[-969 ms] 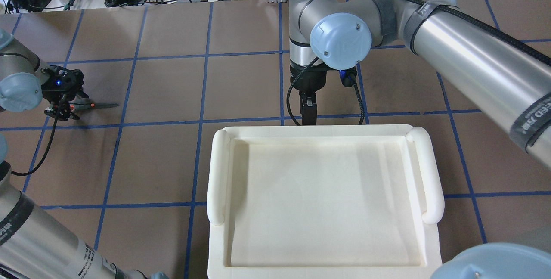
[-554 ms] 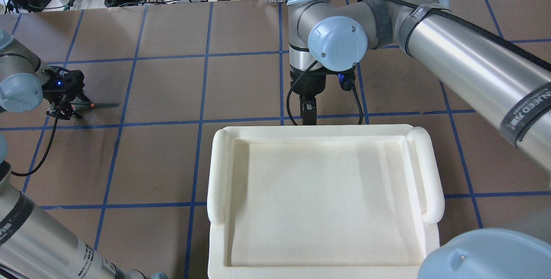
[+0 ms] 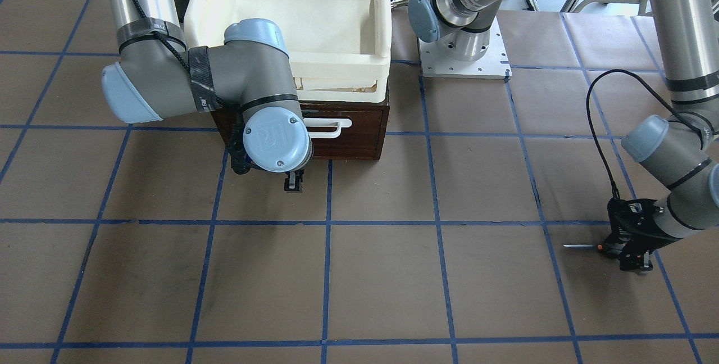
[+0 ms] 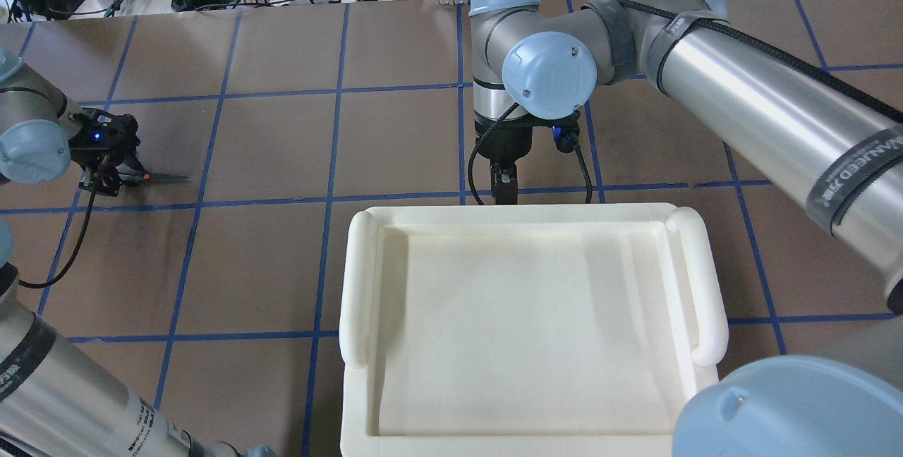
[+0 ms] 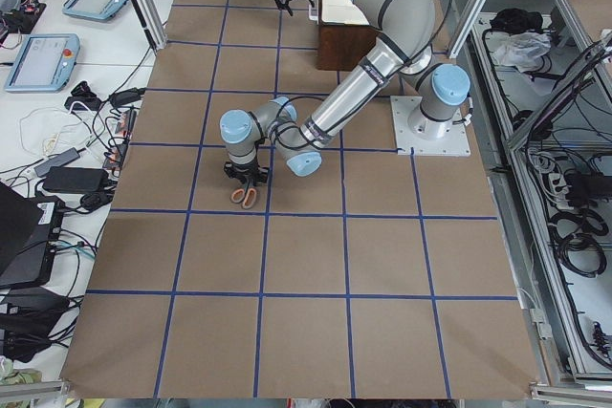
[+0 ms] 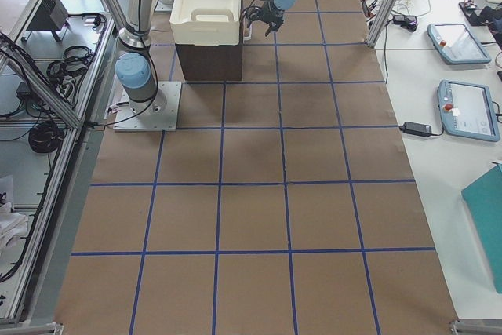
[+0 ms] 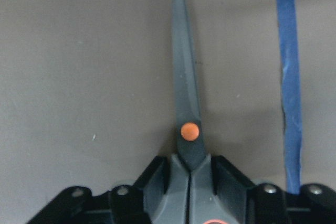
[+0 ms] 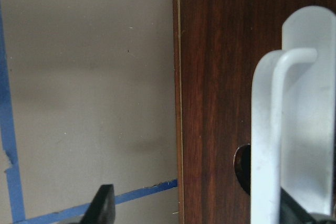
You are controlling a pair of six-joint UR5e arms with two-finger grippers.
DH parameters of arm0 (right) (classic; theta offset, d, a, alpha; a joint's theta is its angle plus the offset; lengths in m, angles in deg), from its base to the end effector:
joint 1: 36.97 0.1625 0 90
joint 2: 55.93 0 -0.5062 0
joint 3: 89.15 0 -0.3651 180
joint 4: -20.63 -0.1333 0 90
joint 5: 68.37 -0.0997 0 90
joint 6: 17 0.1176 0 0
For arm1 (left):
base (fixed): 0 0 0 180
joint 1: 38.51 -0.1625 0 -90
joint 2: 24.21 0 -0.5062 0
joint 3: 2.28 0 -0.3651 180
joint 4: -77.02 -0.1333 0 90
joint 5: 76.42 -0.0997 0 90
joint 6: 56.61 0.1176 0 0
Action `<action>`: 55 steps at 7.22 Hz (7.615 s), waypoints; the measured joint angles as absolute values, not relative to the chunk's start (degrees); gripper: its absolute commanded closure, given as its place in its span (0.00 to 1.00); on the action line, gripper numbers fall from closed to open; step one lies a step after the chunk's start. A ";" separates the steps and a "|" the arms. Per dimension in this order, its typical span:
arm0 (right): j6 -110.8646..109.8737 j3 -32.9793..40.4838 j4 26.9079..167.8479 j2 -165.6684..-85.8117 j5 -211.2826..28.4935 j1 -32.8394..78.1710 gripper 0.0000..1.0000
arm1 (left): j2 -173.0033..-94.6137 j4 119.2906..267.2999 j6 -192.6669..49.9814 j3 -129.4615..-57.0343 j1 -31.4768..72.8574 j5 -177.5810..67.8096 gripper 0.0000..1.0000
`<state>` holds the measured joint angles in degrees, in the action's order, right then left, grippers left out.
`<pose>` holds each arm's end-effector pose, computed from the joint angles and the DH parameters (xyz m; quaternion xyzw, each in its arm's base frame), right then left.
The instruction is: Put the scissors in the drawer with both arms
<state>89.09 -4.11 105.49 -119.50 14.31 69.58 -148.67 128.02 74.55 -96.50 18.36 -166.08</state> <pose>0.3136 -0.5348 0.3332 -0.6944 -0.6791 -0.1647 0.1717 0.2549 -0.6358 0.2347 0.7549 0.6558 -0.0033 0.0024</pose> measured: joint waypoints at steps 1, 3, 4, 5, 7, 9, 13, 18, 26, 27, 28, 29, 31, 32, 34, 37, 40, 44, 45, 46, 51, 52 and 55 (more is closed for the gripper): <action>89.07 -4.04 105.44 -119.16 14.17 69.61 0.00 | -148.51 128.05 74.59 -96.50 18.36 -166.07 0.78; 88.99 -3.81 105.41 -118.84 14.00 69.64 0.00 | -147.88 128.23 74.61 -96.52 18.44 -166.09 0.96; 88.81 -3.77 105.53 -118.81 13.96 69.64 0.00 | -147.23 128.45 74.59 -96.54 18.67 -166.16 1.00; 88.47 -3.74 105.75 -118.79 13.96 69.65 0.00 | -146.27 129.17 74.55 -96.56 18.97 -166.24 1.00; 87.82 -3.67 106.22 -118.51 14.00 69.65 0.00 | -143.23 132.64 74.57 -96.57 20.45 -166.39 1.00; 87.39 -3.64 108.16 -118.22 14.42 69.65 0.00 | -138.72 139.52 74.66 -95.94 23.03 -166.72 1.00; 82.16 -4.26 115.06 -118.54 16.21 69.65 0.00 | -130.92 149.90 74.27 -91.91 28.42 -166.79 1.00; 74.30 -7.06 118.38 -117.95 18.82 69.46 0.00 | -123.00 160.27 62.20 -91.01 40.31 -164.42 1.00; 68.69 -12.67 119.60 -114.46 18.83 68.20 0.00 | -122.16 162.51 57.61 -91.25 43.00 -164.45 1.00; 68.22 -13.31 119.65 -114.20 18.87 67.81 0.00 | -122.22 162.60 56.54 -91.36 43.32 -164.62 1.00; 67.93 -13.64 119.67 -114.06 18.91 67.52 0.00 | -122.29 162.66 55.53 -91.48 43.63 -164.89 1.00; 67.42 -13.79 119.70 -113.99 18.94 67.35 0.00 | -122.34 162.67 54.60 -91.53 43.84 -165.07 1.00; 65.94 -14.65 119.89 -113.37 18.91 67.15 0.00 | -122.19 162.77 52.15 -91.55 44.54 -165.14 1.00; 65.62 -15.65 119.98 -112.54 18.88 67.06 0.00 | -122.13 162.84 50.84 -91.53 45.12 -165.21 1.00; 65.35 -17.17 120.03 -111.67 18.83 66.80 0.00 | -122.12 162.91 49.94 -91.50 45.55 -165.34 1.00; 64.55 -17.57 120.02 -111.36 18.73 66.26 0.00 | -122.15 162.91 49.87 -91.49 45.64 -165.36 1.00; 63.83 -17.67 120.22 -111.19 18.75 65.95 0.00 | -122.14 162.97 50.06 -91.51 45.61 -165.37 1.00; 62.66 -18.89 119.71 -115.09 19.06 65.84 0.00 | -122.14 163.04 50.15 -91.40 45.52 -165.37 1.00; 59.19 -18.77 119.54 -117.23 19.47 65.71 0.00 | -122.11 163.16 49.79 -91.17 45.60 -165.32 1.00; 52.43 -18.39 119.46 -119.58 20.53 65.38 0.00 | -121.96 163.44 47.74 -91.02 46.32 -165.10 1.00; 11.91 -13.47 118.02 -130.67 22.29 57.56 0.00 | -123.40 163.00 23.91 -90.03 62.91 -164.34 1.00; 6.94 -12.05 116.33 -132.56 22.51 56.00 0.00 | -124.33 161.98 21.56 -90.01 65.18 -164.16 1.00; -11.76 -10.30 114.47 -136.81 22.43 53.78 0.00 | -127.01 158.52 16.18 -89.90 69.06 -162.66 1.00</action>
<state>-11.76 -10.30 114.47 -136.81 22.43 53.78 -127.01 158.52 16.18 -89.90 69.06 -162.66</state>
